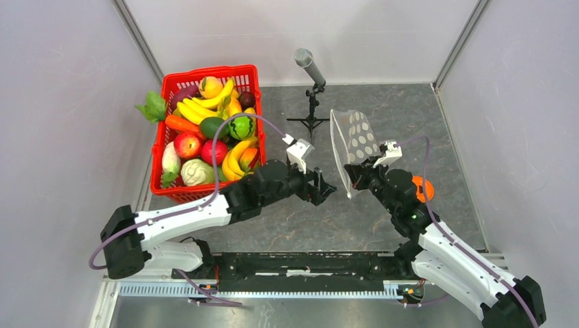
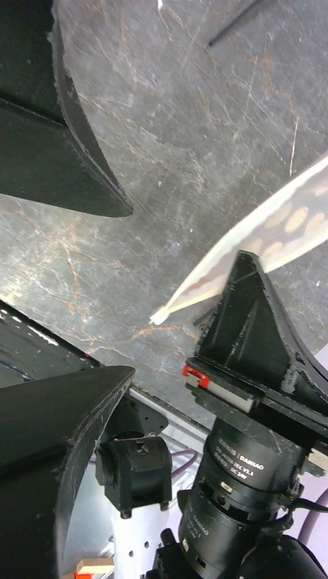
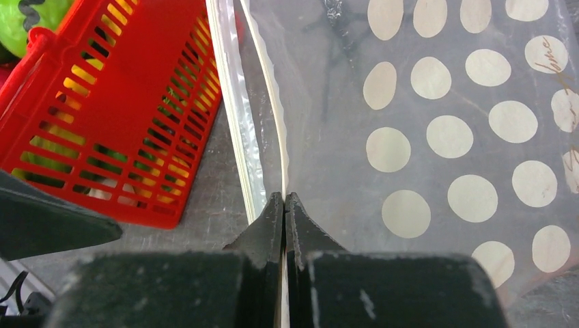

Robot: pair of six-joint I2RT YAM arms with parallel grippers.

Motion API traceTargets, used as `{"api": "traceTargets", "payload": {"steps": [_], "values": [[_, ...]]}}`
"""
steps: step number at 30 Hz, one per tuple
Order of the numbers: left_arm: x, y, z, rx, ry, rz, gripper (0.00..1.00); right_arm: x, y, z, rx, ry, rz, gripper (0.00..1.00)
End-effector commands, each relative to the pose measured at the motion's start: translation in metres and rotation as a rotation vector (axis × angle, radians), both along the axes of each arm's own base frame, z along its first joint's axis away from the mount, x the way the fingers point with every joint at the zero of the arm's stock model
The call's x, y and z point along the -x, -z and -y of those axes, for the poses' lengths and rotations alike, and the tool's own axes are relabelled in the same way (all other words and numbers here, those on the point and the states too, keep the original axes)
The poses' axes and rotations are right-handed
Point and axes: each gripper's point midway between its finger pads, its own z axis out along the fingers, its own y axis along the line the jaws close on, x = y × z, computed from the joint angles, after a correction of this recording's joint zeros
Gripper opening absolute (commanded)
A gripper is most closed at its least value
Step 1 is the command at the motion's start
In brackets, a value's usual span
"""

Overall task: Place the food in the zip-top bag and seal the zipper
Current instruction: Open the zipper of the food storage bag.

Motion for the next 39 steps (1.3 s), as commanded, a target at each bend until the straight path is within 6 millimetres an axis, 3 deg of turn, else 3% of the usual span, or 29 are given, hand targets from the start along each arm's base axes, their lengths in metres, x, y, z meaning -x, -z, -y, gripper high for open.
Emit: {"api": "traceTargets", "payload": {"steps": [1, 4, 9, 15, 19, 29, 31, 33, 35, 39], "values": [[-0.008, -0.029, 0.027, 0.132, -0.015, 0.021, 0.83, 0.011, -0.022, -0.015, -0.047, -0.093, 0.018, 0.00], [-0.018, -0.021, 0.021, 0.099, -0.080, 0.021, 0.79, 0.020, -0.028, -0.025, -0.057, -0.167, 0.019, 0.00], [-0.021, -0.023, 0.012, 0.019, -0.088, 0.063, 0.79, 0.020, -0.031, -0.008, 0.034, -0.109, -0.007, 0.00], [-0.020, -0.019, 0.026, 0.043, -0.066, 0.023, 0.78, 0.024, -0.045, -0.004, -0.022, -0.090, 0.022, 0.00], [-0.024, -0.016, 0.034, 0.037, -0.071, 0.004, 0.77, 0.026, -0.036, -0.003, -0.020, -0.089, 0.001, 0.00], [-0.056, 0.002, 0.047, -0.059, -0.173, 0.018, 0.70, 0.018, -0.045, -0.007, -0.022, -0.088, 0.017, 0.00], [-0.063, 0.003, 0.041, -0.071, -0.218, -0.016, 0.65, 0.015, -0.049, -0.006, 0.005, -0.075, 0.012, 0.00], [-0.062, 0.000, 0.045, -0.049, -0.157, -0.023, 0.60, 0.018, -0.049, -0.009, 0.038, -0.107, -0.021, 0.00], [-0.065, 0.007, 0.044, -0.061, -0.139, -0.029, 0.45, 0.025, -0.038, -0.015, 0.040, -0.158, -0.045, 0.00], [-0.063, 0.018, 0.044, -0.103, -0.100, -0.022, 0.21, 0.032, -0.037, -0.017, -0.025, -0.177, -0.007, 0.00]]}}
